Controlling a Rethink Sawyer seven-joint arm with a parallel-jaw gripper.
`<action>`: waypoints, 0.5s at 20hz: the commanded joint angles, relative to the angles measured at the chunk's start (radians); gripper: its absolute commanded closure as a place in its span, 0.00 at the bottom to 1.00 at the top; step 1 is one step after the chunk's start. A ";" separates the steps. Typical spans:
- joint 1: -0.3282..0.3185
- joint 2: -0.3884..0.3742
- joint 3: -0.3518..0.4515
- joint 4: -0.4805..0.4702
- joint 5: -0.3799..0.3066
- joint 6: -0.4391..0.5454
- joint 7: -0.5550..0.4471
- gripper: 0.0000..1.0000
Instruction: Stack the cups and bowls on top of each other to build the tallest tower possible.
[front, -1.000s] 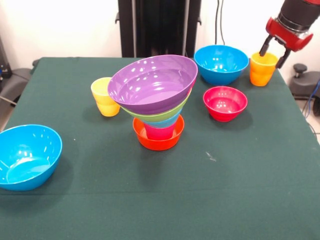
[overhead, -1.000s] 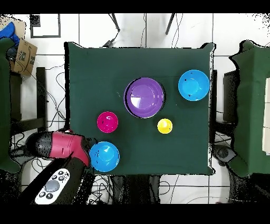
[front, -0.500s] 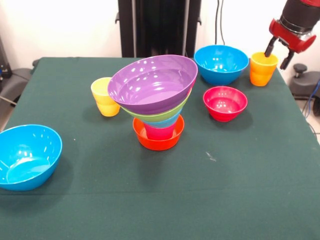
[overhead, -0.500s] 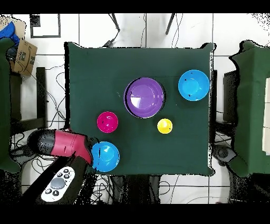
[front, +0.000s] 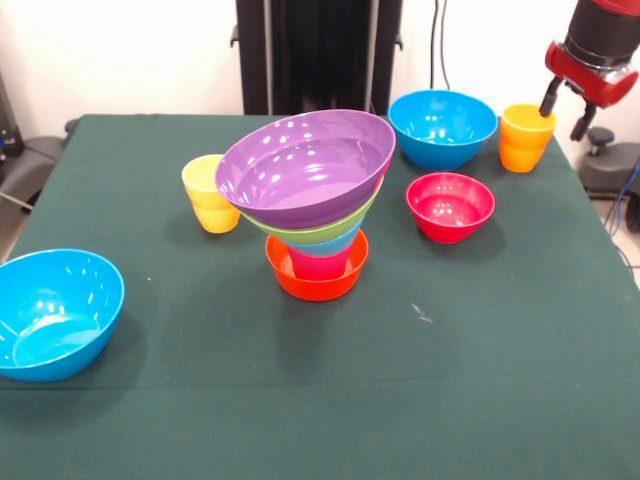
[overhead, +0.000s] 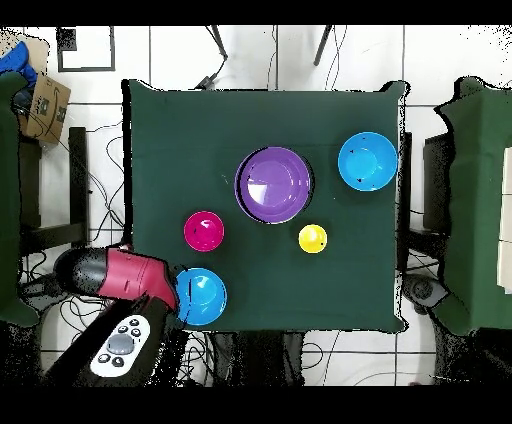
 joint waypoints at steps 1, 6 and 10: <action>-0.038 -0.006 0.164 0.088 0.030 -0.139 0.099 0.00; -0.009 0.011 0.123 0.079 -0.019 -0.178 0.119 0.00; 0.013 0.020 0.097 0.076 -0.031 -0.198 0.130 0.00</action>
